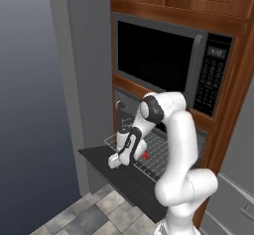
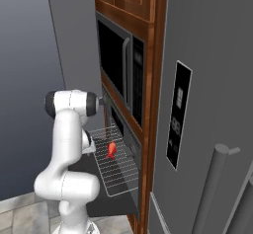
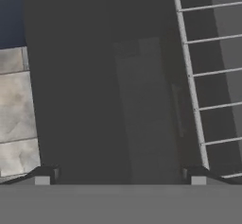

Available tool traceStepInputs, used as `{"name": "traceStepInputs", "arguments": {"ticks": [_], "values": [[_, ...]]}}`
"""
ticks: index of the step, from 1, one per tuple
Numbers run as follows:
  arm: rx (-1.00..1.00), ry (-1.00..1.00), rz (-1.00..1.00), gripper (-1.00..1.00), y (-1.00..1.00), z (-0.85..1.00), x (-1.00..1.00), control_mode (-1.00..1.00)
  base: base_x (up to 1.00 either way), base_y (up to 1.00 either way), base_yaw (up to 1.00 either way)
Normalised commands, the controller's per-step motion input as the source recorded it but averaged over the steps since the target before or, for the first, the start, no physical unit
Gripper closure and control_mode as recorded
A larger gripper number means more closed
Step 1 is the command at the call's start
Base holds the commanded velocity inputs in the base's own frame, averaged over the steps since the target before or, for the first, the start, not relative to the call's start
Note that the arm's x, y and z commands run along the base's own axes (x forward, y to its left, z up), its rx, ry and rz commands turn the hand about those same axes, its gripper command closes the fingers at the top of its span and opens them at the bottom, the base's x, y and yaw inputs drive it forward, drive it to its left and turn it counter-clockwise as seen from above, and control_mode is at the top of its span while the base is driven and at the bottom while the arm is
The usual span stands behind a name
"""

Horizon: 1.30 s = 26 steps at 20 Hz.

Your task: Place the fish on the rack of the oven, and slide the rack back inside. Close the oven door.

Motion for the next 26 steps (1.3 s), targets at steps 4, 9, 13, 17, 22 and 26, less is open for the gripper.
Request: {"name": "traceStepInputs", "arguments": {"ticks": [4,9,13,17,22,26], "values": [[0.00,0.04,0.00,-1.00,0.19,-0.56,0.38,-1.00,0.00,0.00,0.00],[0.00,0.04,0.00,-1.00,0.06,-0.61,0.44,-1.00,0.00,0.00,0.00],[0.00,0.04,0.00,-1.00,0.05,-0.71,0.44,-1.00,0.00,0.00,0.00],[0.00,0.00,0.01,-1.00,0.00,-0.56,0.49,-1.00,0.00,0.00,0.00],[0.00,0.00,0.00,-1.00,-0.04,-0.56,0.55,-1.00,0.00,0.00,0.00],[0.00,0.00,0.00,-1.00,-0.39,-0.53,0.61,-1.00,0.00,0.00,0.00]]}}
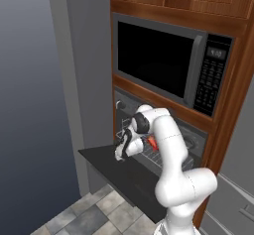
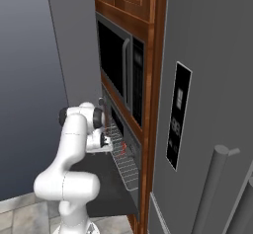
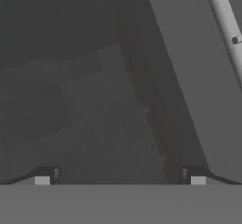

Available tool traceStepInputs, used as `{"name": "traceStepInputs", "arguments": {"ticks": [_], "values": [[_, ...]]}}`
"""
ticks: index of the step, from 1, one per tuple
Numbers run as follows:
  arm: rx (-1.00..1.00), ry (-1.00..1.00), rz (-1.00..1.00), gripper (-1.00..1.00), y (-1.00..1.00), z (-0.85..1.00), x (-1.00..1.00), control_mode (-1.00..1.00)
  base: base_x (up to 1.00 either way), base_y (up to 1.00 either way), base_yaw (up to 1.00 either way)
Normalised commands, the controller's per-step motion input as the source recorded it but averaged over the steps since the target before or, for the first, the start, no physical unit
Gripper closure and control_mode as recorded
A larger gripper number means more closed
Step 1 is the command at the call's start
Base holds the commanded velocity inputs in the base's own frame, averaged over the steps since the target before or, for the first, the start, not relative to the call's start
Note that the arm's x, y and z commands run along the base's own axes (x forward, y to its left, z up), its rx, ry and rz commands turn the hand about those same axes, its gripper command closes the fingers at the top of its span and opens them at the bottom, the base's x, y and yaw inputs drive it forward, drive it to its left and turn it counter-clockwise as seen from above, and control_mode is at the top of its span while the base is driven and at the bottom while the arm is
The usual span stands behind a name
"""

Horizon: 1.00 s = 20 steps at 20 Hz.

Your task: Place the fish on the rack of the oven, and slide the rack back inside. Close the oven door.

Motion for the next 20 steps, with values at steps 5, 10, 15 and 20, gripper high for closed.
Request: {"name": "traceStepInputs", "arguments": {"ticks": [5,10,15,20], "values": [[0.00,0.00,0.00,-1.00,-0.59,-0.48,0.58,-1.00,0.00,0.00,0.00],[-0.02,-0.01,0.05,-1.00,-0.15,-0.19,0.14,-1.00,0.00,0.00,0.00],[-0.19,-0.24,0.19,-1.00,0.83,0.30,-0.94,-1.00,0.00,0.00,0.00],[-0.21,-0.19,0.14,-1.00,0.98,0.75,-1.00,-1.00,0.00,0.00,0.00]]}}
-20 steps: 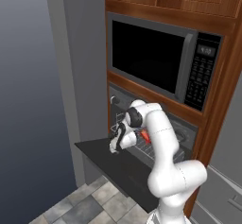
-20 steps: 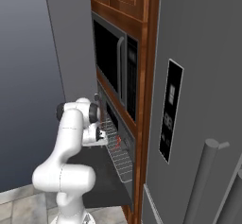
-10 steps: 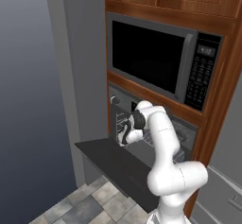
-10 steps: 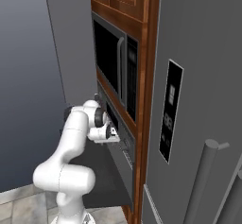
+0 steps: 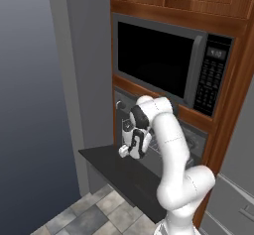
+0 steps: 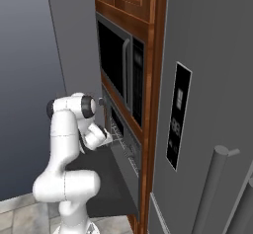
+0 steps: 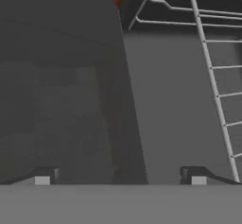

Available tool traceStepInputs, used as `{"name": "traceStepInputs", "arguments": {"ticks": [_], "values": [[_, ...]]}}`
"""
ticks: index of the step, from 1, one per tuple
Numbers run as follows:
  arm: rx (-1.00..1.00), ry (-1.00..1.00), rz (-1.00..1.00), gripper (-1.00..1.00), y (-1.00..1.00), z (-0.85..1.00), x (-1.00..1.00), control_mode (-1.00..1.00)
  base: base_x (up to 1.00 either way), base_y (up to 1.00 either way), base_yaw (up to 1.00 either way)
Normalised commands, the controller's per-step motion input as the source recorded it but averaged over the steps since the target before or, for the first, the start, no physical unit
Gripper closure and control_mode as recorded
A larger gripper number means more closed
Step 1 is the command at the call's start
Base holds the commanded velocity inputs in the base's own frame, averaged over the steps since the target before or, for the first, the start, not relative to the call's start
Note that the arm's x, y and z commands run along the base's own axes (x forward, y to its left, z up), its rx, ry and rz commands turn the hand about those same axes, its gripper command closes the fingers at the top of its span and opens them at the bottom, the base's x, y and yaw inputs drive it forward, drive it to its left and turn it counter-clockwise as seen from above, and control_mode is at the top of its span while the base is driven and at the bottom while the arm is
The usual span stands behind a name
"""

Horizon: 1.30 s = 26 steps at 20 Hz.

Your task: Place the fish on the rack of the oven, and slide the rack back inside. Close the oven door.

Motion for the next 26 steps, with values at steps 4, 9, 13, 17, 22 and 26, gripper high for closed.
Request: {"name": "traceStepInputs", "arguments": {"ticks": [4,9,13,17,22,26], "values": [[-0.14,-0.22,0.09,-1.00,0.83,0.94,-1.00,-1.00,0.00,0.00,0.00],[-0.14,-0.23,0.08,-1.00,0.78,0.61,-1.00,-1.00,0.00,0.00,0.00],[-0.11,-0.38,0.08,-1.00,0.47,0.34,-1.00,-1.00,0.00,0.00,0.00],[0.00,-0.27,0.01,-1.00,0.00,0.85,-0.93,-1.00,0.00,0.00,0.00],[0.00,0.04,0.00,-1.00,0.18,1.00,-0.25,-1.00,0.00,0.00,0.00],[-0.06,0.31,0.00,-1.00,0.40,1.00,0.00,-1.00,0.00,0.00,0.00]]}}
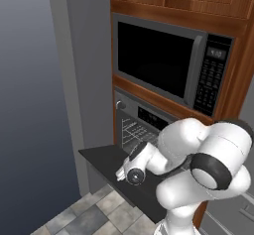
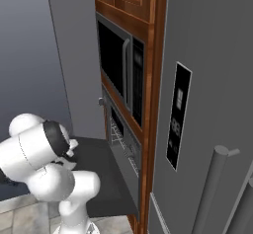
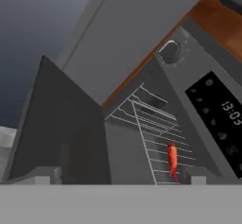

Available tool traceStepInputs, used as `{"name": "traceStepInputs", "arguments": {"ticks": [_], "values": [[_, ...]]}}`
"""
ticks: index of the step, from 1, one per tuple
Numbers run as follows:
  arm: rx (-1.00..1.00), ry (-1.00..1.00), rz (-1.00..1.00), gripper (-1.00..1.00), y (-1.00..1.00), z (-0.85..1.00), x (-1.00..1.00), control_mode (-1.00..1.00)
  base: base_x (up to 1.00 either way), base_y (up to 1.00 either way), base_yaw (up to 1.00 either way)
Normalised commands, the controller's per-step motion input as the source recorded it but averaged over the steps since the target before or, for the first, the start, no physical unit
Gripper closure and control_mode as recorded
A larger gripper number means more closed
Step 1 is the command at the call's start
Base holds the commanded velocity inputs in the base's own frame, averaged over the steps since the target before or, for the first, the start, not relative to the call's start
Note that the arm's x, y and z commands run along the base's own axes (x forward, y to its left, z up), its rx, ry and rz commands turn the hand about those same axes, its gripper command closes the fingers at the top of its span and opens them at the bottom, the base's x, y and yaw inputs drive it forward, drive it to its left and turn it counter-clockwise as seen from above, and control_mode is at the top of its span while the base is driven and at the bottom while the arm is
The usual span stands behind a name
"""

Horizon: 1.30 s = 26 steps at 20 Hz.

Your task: Place the fish on the rack of the oven, and slide the rack back inside. Close the oven door.

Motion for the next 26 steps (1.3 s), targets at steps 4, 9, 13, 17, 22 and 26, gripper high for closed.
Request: {"name": "traceStepInputs", "arguments": {"ticks": [4,9,13,17,22,26], "values": [[-0.12,0.44,0.00,-1.00,0.29,1.00,-0.07,-1.00,0.00,0.00,0.00],[-0.33,0.50,0.00,-1.00,0.13,0.78,-0.16,-1.00,0.00,0.00,0.00],[-0.61,0.38,0.14,-1.00,0.11,0.20,-0.11,-1.00,0.00,0.00,0.00],[-0.92,0.27,0.19,-1.00,0.35,-0.05,-0.09,-1.00,0.00,0.00,0.00],[-0.94,0.14,0.16,-1.00,0.39,-0.24,-0.31,-1.00,0.00,0.00,0.00],[-0.70,0.06,0.09,-1.00,0.33,-0.19,-0.73,-1.00,0.00,0.00,0.00]]}}
